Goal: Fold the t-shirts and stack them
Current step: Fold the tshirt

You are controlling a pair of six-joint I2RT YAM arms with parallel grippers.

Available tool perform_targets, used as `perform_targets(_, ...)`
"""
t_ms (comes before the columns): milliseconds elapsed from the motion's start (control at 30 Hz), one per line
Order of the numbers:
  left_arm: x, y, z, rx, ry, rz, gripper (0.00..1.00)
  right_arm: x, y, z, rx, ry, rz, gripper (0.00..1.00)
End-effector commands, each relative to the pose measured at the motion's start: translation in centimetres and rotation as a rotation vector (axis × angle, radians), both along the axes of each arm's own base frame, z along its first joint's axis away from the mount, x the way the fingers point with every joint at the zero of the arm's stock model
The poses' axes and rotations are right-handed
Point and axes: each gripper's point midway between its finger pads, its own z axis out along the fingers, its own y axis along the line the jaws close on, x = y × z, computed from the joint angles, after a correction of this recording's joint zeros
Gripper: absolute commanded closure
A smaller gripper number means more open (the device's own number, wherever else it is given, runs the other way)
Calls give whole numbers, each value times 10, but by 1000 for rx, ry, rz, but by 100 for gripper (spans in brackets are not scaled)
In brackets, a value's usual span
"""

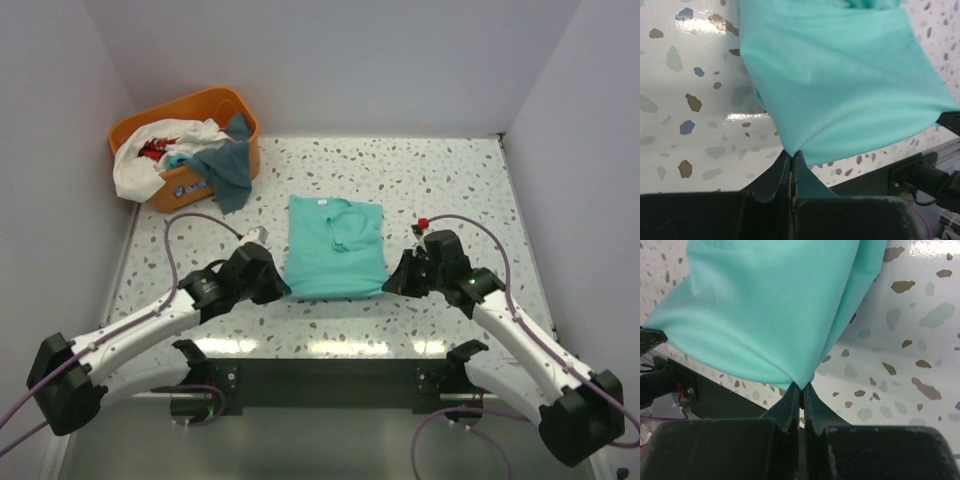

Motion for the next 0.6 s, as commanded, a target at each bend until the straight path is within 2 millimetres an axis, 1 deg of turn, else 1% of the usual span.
perform_targets(0,-10,0,28,-61,-14,19,100,-28,-13,18,3,36,-30,100)
perform_targets(33,-7,-1,39,-73,-39,21,100,-27,-12,25,20,26,-45,100)
perform_targets(67,0,-2,56,-79,-79,28,100,-22,-10,37,46,-16,-54,100)
perform_targets(100,5,-2,64,-77,-103,31,100,-11,-10,52,53,-68,-80,100)
perform_targets(133,11,-3,69,-67,-119,39,100,-4,-11,60,49,-97,-98,100)
perform_targets(167,22,-1,85,-54,-165,64,100,1,-13,66,38,-107,-116,100)
perform_targets(200,28,-1,90,-36,-182,75,100,12,-12,78,26,-125,-124,100)
perform_targets(233,37,3,85,20,-174,102,100,20,-16,81,-4,-141,-143,100)
perform_targets(267,47,-1,100,19,-201,105,100,30,-15,94,-4,-172,-153,100)
perform_targets(300,56,-4,94,53,-188,107,100,38,-13,91,-28,-158,-153,100)
perform_targets(367,79,-4,104,43,-212,114,100,55,-12,97,-38,-188,-174,100)
perform_targets(400,88,-3,102,40,-210,120,100,64,-10,106,-36,-209,-183,100)
perform_targets(433,107,-4,99,19,-216,107,100,73,-9,101,-48,-195,-198,100)
perform_targets(467,117,-3,99,11,-222,113,100,83,-7,106,-36,-224,-212,100)
perform_targets(500,131,2,86,30,-194,137,100,92,-5,111,-29,-240,-222,100)
perform_targets(533,139,-1,85,29,-196,117,100,102,-4,102,-40,-220,-233,100)
perform_targets(567,151,-3,93,28,-218,123,100,112,-3,110,-36,-239,-244,100)
